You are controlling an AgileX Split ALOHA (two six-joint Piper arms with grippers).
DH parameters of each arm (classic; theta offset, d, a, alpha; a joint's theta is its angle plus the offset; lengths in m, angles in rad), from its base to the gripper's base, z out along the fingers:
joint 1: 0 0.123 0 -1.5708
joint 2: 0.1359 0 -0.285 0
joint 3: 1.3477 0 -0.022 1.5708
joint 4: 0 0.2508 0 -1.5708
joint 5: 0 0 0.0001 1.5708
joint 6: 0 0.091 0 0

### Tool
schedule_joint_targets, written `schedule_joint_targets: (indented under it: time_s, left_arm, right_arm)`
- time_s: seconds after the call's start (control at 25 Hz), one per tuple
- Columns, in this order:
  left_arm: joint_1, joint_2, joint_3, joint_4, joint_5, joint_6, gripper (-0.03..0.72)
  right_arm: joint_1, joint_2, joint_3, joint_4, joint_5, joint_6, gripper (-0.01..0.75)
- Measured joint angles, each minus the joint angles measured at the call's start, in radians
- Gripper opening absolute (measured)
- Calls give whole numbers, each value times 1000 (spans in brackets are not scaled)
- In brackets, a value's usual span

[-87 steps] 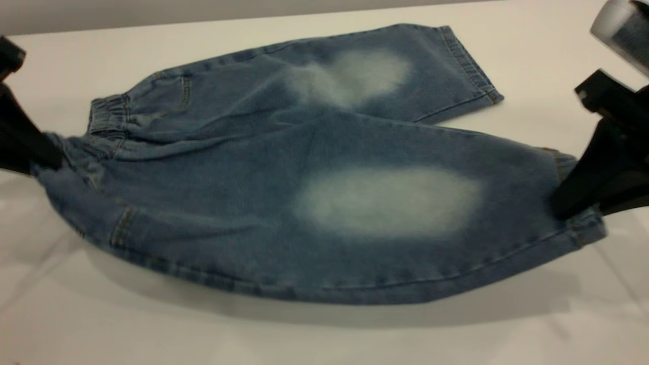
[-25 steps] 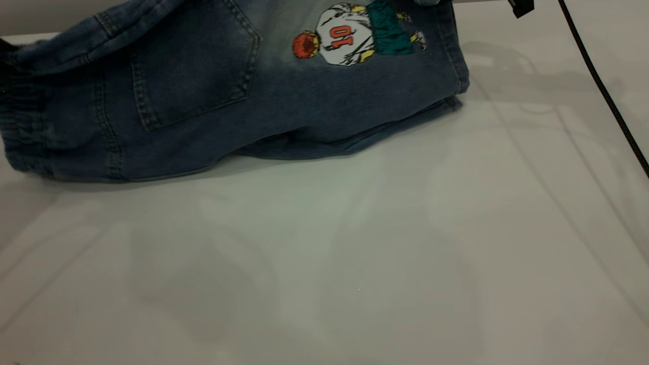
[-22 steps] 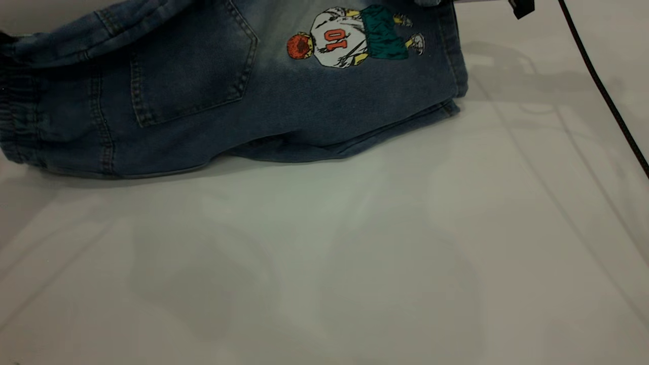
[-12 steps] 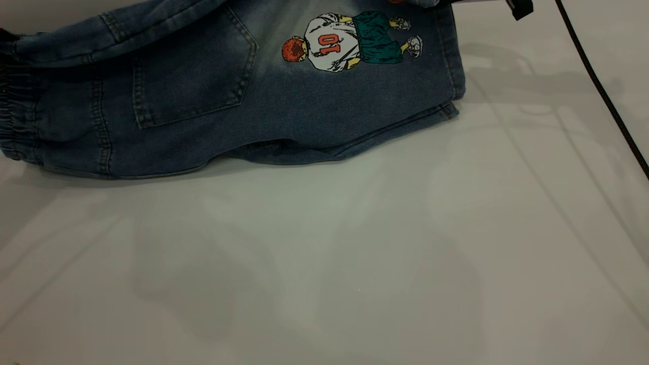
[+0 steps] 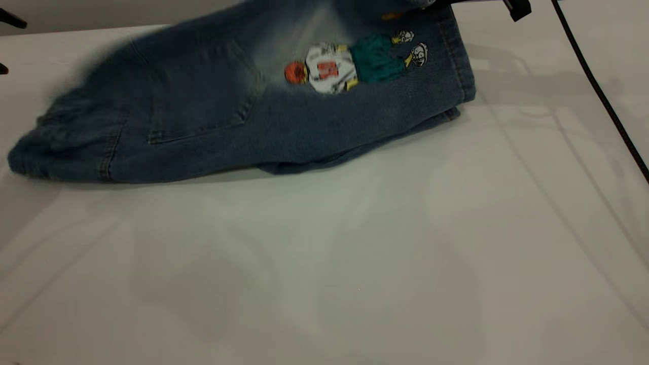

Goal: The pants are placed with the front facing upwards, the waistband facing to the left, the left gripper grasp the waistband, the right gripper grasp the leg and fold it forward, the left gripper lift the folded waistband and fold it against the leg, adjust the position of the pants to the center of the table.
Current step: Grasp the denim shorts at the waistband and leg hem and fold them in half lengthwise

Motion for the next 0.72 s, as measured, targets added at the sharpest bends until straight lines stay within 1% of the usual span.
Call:
schedule_joint_targets:
  time_s: [0.2,0.28,0.36,0.48,0.72]
  left_arm:
    - [0,0,0,0,14,17,424]
    - [0,0,0,0,14,17,424]
    - [0,0,0,0,17,17,424]
    - [0,0,0,0,17,38,424]
    - [0,0,0,0,21,72,424]
  right_arm:
    - [0,0,0,-1,21,-24,16]
    - [0,0,0,1,37,-36,32]
    - [0,0,0,1,42,-49,64]
    - [0,0,0,7,45,-67,151]
    - [0,0,0,109,87,-155,386]
